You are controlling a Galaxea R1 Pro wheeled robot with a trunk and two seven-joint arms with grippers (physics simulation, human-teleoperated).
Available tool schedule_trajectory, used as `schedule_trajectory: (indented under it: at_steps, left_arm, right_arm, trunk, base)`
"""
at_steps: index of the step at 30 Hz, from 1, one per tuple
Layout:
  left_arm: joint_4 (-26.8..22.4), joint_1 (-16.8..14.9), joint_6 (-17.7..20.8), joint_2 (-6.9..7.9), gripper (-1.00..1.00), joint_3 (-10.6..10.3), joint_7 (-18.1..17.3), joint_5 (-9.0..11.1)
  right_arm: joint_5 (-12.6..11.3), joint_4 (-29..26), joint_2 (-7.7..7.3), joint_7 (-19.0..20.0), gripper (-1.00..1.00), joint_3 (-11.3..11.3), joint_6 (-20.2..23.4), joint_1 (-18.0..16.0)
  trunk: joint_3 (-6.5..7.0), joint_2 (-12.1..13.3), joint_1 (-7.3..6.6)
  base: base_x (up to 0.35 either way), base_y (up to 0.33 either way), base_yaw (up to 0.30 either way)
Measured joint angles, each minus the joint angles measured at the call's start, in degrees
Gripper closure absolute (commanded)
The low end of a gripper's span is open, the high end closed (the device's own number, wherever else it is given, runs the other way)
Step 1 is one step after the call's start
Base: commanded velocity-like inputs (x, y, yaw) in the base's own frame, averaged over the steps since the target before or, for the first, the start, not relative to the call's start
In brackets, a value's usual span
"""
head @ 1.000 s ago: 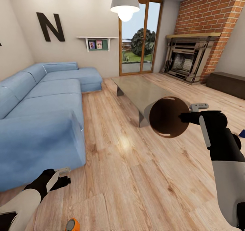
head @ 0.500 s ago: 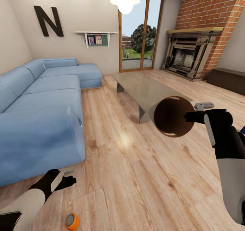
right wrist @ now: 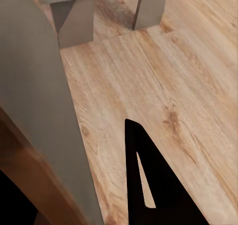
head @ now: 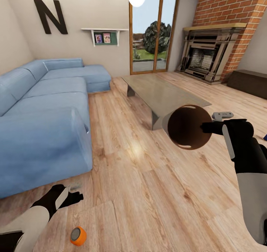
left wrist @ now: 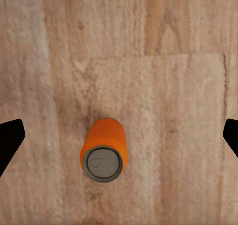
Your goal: Put the three can of soda from the living room inside the tash can in the kitchen.
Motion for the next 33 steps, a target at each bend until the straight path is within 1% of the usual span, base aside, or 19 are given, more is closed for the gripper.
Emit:
schedule_trajectory:
  at_steps: [2,7,9,14,18,22,23,26,30,33]
  left_arm:
    - [0.0,0.0,0.0,0.0,-1.0,0.0,0.0,0.0]
    - [0.0,0.0,0.0,-0.01,-1.0,0.0,0.0,0.0]
    - [0.0,0.0,0.0,-0.01,-1.0,0.0,0.0,0.0]
    - [0.0,0.0,0.0,-0.01,-1.0,0.0,0.0,0.0]
    - [0.0,0.0,0.0,-0.01,-1.0,0.0,0.0,0.0]
    - [0.0,0.0,0.0,-0.02,-1.0,-0.1,0.0,0.0]
    - [0.0,0.0,-0.1,-0.01,-1.0,0.0,0.0,0.0]
    - [0.0,0.0,-0.1,-0.01,-1.0,-0.1,0.0,0.0]
    - [0.0,0.0,-0.1,-0.01,-1.0,0.0,0.0,0.0]
    - [0.0,0.0,-0.1,-0.04,-1.0,0.0,0.1,0.0]
  right_arm:
    - [0.3,0.0,0.0,0.0,1.0,0.0,0.0,0.0]
    - [0.0,0.0,0.0,0.0,1.0,0.0,0.0,0.0]
    - [0.3,0.0,0.03,0.0,1.0,0.1,0.0,0.0]
    - [0.0,0.0,0.06,0.0,1.0,0.1,0.0,0.0]
    - [0.7,-0.1,0.05,-0.1,1.0,0.3,0.0,0.1]
    - [-0.6,-0.1,0.06,0.1,1.0,0.5,0.0,0.1]
    - [-0.6,-0.1,0.07,0.1,1.0,0.5,0.0,0.1]
    - [0.5,0.0,0.07,0.0,1.0,0.6,0.0,0.1]
    - [-0.2,0.0,0.1,0.0,1.0,0.8,0.0,0.1]
    - [0.2,0.0,0.07,0.0,1.0,0.8,0.0,0.1]
  trunk:
    - [-0.54,-0.8,0.44]
    - [-1.88,-2.8,1.54]
    - [-2.06,-2.8,1.54]
    - [-2.51,-2.8,1.54]
    - [-2.87,-2.8,1.54]
    - [-3.23,-2.8,1.54]
    - [-3.31,-2.8,1.54]
    - [-3.58,-2.8,1.54]
    - [-3.94,-2.8,1.54]
    - [-4.21,-2.8,1.54]
  base:
    - [0.0,0.0,0.0]
    - [0.0,0.0,0.0]
    - [0.0,0.0,0.0]
    - [-0.001,0.0,0.0]
    - [-0.115,0.075,0.0]
    - [-0.124,0.086,0.0]
    - [-0.066,0.046,0.0]
    - [-0.035,0.024,0.0]
    - [-0.013,0.009,0.0]
    - [-0.004,0.003,0.0]
